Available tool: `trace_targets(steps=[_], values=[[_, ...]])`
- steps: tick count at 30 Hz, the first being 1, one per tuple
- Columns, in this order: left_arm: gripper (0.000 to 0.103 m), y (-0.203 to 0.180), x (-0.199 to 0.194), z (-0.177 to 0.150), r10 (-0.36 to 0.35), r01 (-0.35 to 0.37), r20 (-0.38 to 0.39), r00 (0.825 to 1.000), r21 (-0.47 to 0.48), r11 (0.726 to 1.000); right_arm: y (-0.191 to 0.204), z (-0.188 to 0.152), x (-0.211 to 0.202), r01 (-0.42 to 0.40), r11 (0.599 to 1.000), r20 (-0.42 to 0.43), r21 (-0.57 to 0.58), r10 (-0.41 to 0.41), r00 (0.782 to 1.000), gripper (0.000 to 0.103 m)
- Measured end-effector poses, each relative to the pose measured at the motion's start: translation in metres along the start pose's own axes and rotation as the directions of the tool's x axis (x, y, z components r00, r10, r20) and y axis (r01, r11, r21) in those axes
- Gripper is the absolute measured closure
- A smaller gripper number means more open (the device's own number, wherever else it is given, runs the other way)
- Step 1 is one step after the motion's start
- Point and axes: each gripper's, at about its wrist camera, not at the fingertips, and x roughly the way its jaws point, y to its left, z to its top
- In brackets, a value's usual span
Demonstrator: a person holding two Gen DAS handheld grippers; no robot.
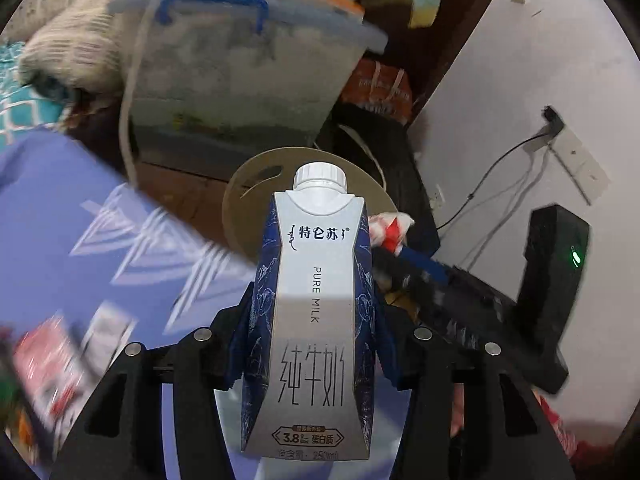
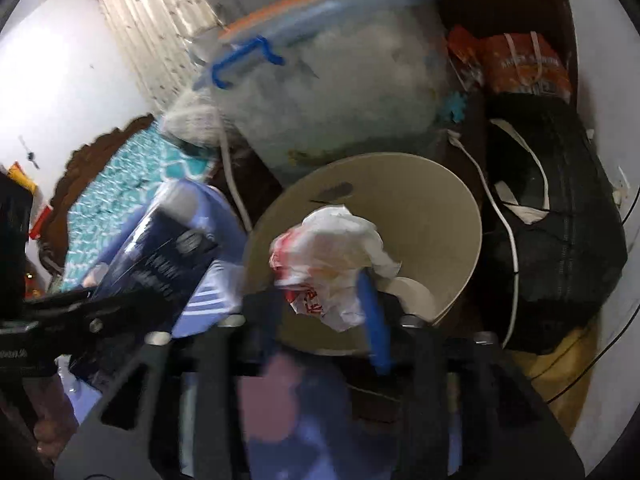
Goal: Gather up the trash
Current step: 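Carry the carton with the left tool while the right tool carries the bag, both releasing into the beige bin, then bring both open tools back over the trash pile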
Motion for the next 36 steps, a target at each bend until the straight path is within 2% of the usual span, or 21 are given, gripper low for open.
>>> trace_targets(steps=[1,3,5,8,11,13,15,17,21,23,26,27,29,32,33,36], values=[[0.035,-0.002,0.012,0.009,0.023,-0.023,-0.014,1.000,0.000,1.000,-0.004,0.002,0.002,0.012,1.000,0.012,0.018,-0.012,1.000,0.032],[0.033,-0.002,0.018,0.020,0.056,-0.056,0.006,0.998,0.003,0.998,-0.013,0.001,-0.008,0.012,0.999,0.069,0.045,-0.016,0.998,0.032],[0.032,0.001,0.010,0.021,0.051,-0.051,0.025,0.998,-0.004,0.999,-0.015,-0.002,-0.017,0.022,0.999,0.107,0.050,-0.028,0.994,0.032],[0.031,0.008,-0.022,0.012,0.041,-0.039,0.085,0.996,-0.029,0.999,-0.016,-0.010,-0.034,0.022,0.995,0.159,0.093,-0.037,0.987,0.033],[0.029,0.027,-0.069,-0.020,0.054,-0.043,0.160,0.986,-0.067,0.997,-0.004,-0.020,-0.048,-0.004,0.995,0.178,0.096,-0.013,0.984,0.033],[0.029,0.043,-0.098,-0.052,0.081,-0.058,0.201,0.976,-0.115,0.992,0.016,-0.029,-0.054,-0.032,0.997,0.173,0.066,0.020,0.985,0.034],[0.029,0.057,-0.118,-0.082,0.119,-0.086,0.210,0.970,-0.159,0.983,0.040,-0.038,-0.053,-0.064,0.998,0.145,0.015,0.061,0.988,0.034],[0.029,0.072,-0.137,-0.116,0.170,-0.127,0.211,0.963,-0.203,0.971,0.067,-0.047,-0.047,-0.103,0.994,0.098,-0.037,0.106,0.990,0.040],[0.029,0.102,-0.180,-0.190,0.309,-0.241,0.196,0.931,-0.308,0.921,0.130,-0.070,-0.035,-0.197,0.972,-0.011,-0.132,0.197,0.980,0.044],[0.029,0.115,-0.201,-0.221,0.356,-0.270,0.195,0.914,-0.362,0.892,0.159,-0.085,-0.030,-0.240,0.956,-0.064,-0.168,0.232,0.971,0.044],[0.029,0.130,-0.222,-0.257,0.445,-0.339,0.186,0.876,-0.418,0.843,0.194,-0.107,-0.018,-0.301,0.933,-0.156,-0.195,0.274,0.949,0.044],[0.029,0.135,-0.227,-0.270,0.489,-0.380,0.176,0.854,-0.431,0.818,0.206,-0.114,-0.014,-0.316,0.926,-0.186,-0.208,0.280,0.942,0.044],[0.029,0.143,-0.234,-0.286,0.529,-0.412,0.163,0.833,-0.456,0.789,0.225,-0.126,-0.007,-0.338,0.912,-0.234,-0.234,0.284,0.930,0.048],[0.029,0.150,-0.247,-0.299,0.517,-0.367,0.196,0.833,-0.503,0.783,0.250,-0.141,-0.004,-0.376,0.889,-0.291,-0.264,0.298,0.909,0.050],[0.029,0.152,-0.253,-0.302,0.524,-0.358,0.220,0.823,-0.516,0.778,0.257,-0.143,-0.002,-0.381,0.883,-0.298,-0.274,0.298,0.907,0.050],[0.029,0.162,-0.260,-0.310,0.491,-0.295,0.249,0.835,-0.552,0.780,0.274,-0.147,-0.002,-0.386,0.872,-0.306,-0.300,0.295,0.905,0.051]])
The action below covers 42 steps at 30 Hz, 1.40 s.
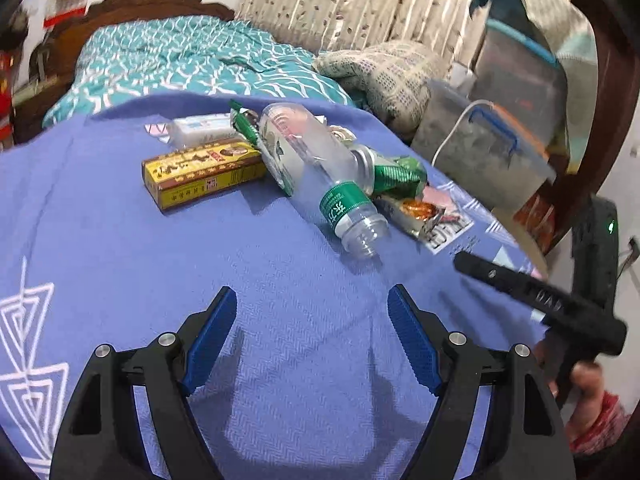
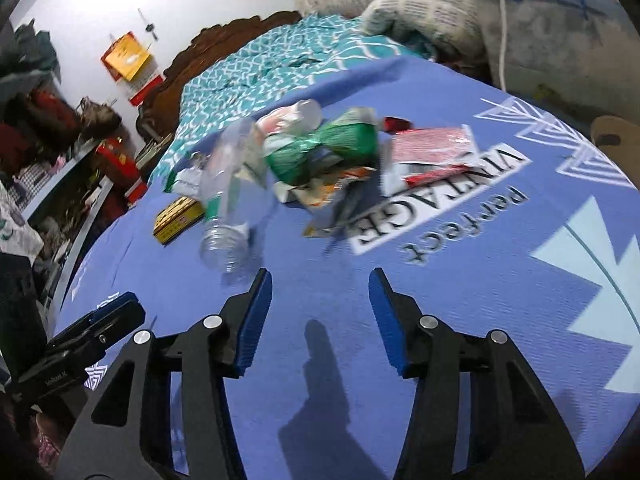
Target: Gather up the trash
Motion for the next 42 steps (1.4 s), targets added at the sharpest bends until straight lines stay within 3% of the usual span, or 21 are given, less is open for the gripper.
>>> trace_targets(steps=[11,15,22,27,33,42], values=[[0.029,0.029,-0.017,-0.001,-0.077,0.093,0.088,0.993,-0.184,0.978,0.043,0.010,0.010,-0.030,0.996,-0.020,-0.087,0.029,0.999,0.051],[0.029,0.028,-0.017,-0.001,-0.081,0.095,0.084,0.993,-0.181,0.979,0.034,0.005,0.011,-0.013,0.998,-0.027,-0.066,0.011,1.000,0.050],[0.029,0.020,-0.012,-0.001,-0.053,0.062,0.071,0.996,-0.135,0.989,-0.013,0.009,0.004,0.041,0.998,0.011,0.039,-0.042,0.999,0.050],[0.029,0.020,-0.008,-0.002,-0.035,0.043,0.059,0.998,-0.141,0.989,-0.037,0.012,0.009,-0.002,0.988,-0.007,0.156,0.003,1.000,0.049],[0.029,0.021,-0.005,-0.002,-0.031,0.037,0.045,0.998,-0.142,0.989,-0.047,0.008,0.009,-0.030,0.977,-0.004,0.213,0.032,0.999,0.050],[0.029,0.020,-0.001,-0.002,-0.033,0.037,0.033,0.999,-0.140,0.989,-0.043,0.008,0.007,-0.021,0.978,0.000,0.210,0.021,1.000,0.050]])
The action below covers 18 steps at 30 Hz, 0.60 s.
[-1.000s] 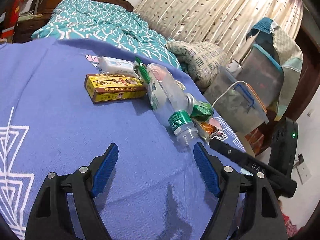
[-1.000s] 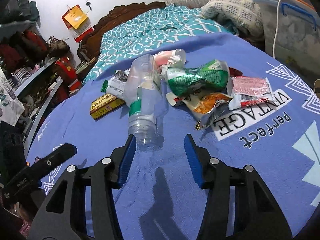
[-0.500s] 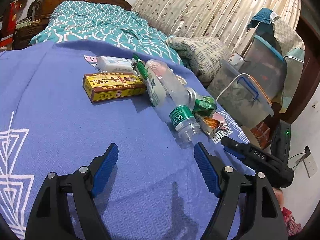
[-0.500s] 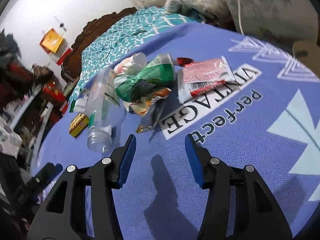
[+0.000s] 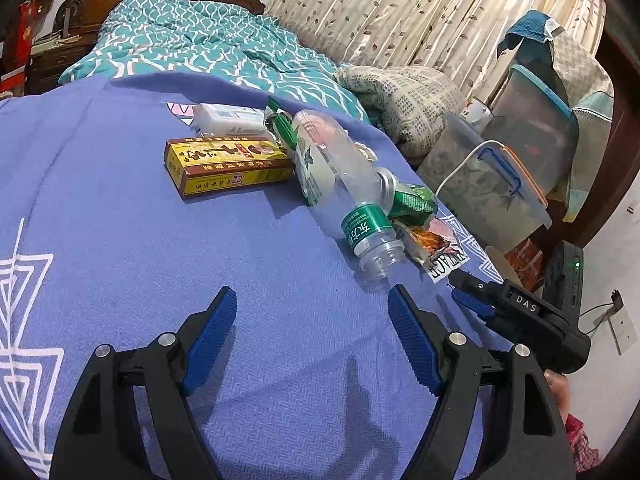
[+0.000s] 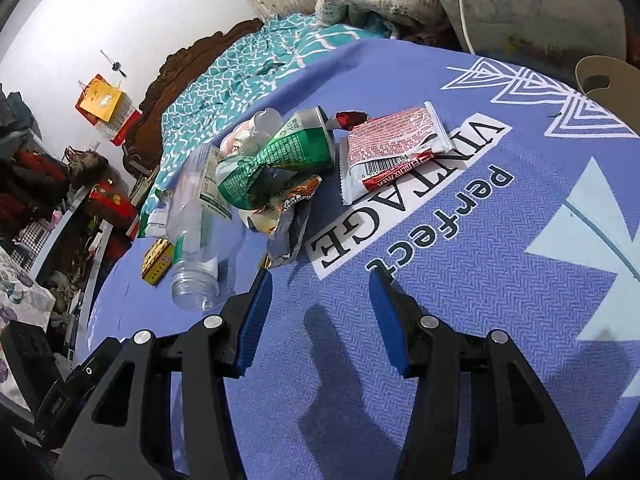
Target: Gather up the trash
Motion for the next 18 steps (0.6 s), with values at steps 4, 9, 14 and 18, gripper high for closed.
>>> trace_targets(steps=[4,9,14,18], values=[[0.029,-0.0006,0.0013,0.0001,-0.002,0.002,-0.006,1.000,0.003,1.000,-0.0003,0.0000,-0.0001,0.001,1.000,0.000,-0.001,-0.001,1.000,0.050],[0.029,-0.0006,0.0021,0.0003,-0.001,0.001,-0.011,1.000,0.002,1.000,-0.0003,-0.0002,-0.0002,0.001,1.000,0.000,0.000,-0.001,1.000,0.050],[0.029,-0.0001,0.0028,0.0000,-0.002,0.002,-0.014,1.000,0.000,1.000,-0.0002,-0.0005,-0.0003,0.002,1.000,0.000,-0.001,-0.002,1.000,0.049],[0.029,0.0004,0.0035,-0.0006,-0.003,0.003,-0.015,1.000,-0.002,1.000,0.0002,-0.0008,-0.0002,0.002,1.000,0.000,-0.002,-0.002,1.000,0.049]])
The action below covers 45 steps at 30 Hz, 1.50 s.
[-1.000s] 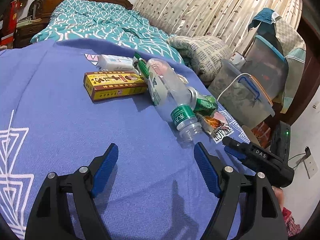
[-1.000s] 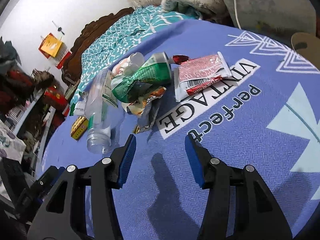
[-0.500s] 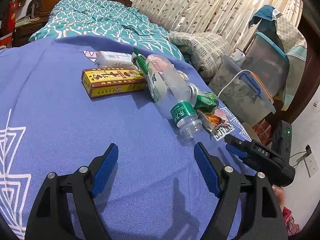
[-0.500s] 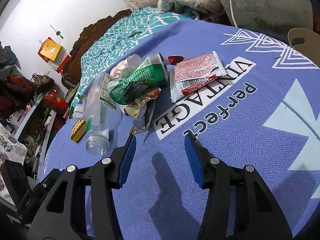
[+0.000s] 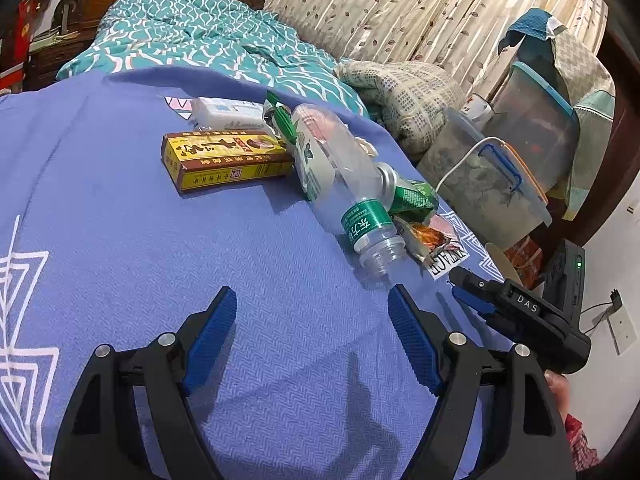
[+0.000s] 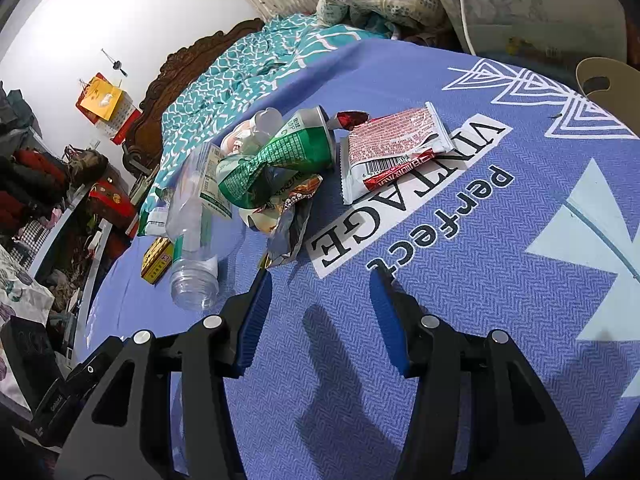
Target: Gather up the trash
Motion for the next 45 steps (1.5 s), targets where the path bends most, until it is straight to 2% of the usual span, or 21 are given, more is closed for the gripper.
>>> trace_targets(steps=[22,26,32,36,40,43,45], values=[[0.028,0.000,0.000,0.000,-0.006,0.006,-0.001,1.000,-0.003,1.000,0.000,-0.001,0.000,0.001,1.000,0.001,-0.001,-0.001,1.000,0.049],[0.021,-0.002,-0.003,0.000,-0.021,0.021,0.011,1.000,0.000,1.000,0.001,-0.001,0.000,0.004,1.000,0.001,-0.003,-0.004,1.000,0.049],[0.021,-0.012,0.001,0.013,-0.026,0.026,0.008,1.000,0.030,0.999,0.002,-0.003,0.000,0.009,1.000,0.001,-0.009,-0.009,1.000,0.049],[0.020,-0.035,0.019,0.032,-0.051,0.053,-0.022,0.998,0.059,0.997,0.002,-0.002,0.000,0.003,1.000,0.001,-0.006,-0.003,1.000,0.049],[0.020,-0.054,0.061,0.044,-0.007,0.017,-0.087,0.996,0.112,0.994,-0.001,-0.001,0.000,-0.006,1.000,0.001,0.001,0.006,1.000,0.049],[0.024,-0.056,0.092,0.050,0.010,0.005,-0.154,0.988,0.091,0.996,-0.003,0.001,0.000,-0.015,1.000,0.002,0.007,0.015,1.000,0.049],[0.041,-0.060,0.108,0.050,0.028,-0.008,-0.187,0.982,0.106,0.994,-0.004,0.001,0.000,-0.018,1.000,0.002,0.008,0.018,1.000,0.049]])
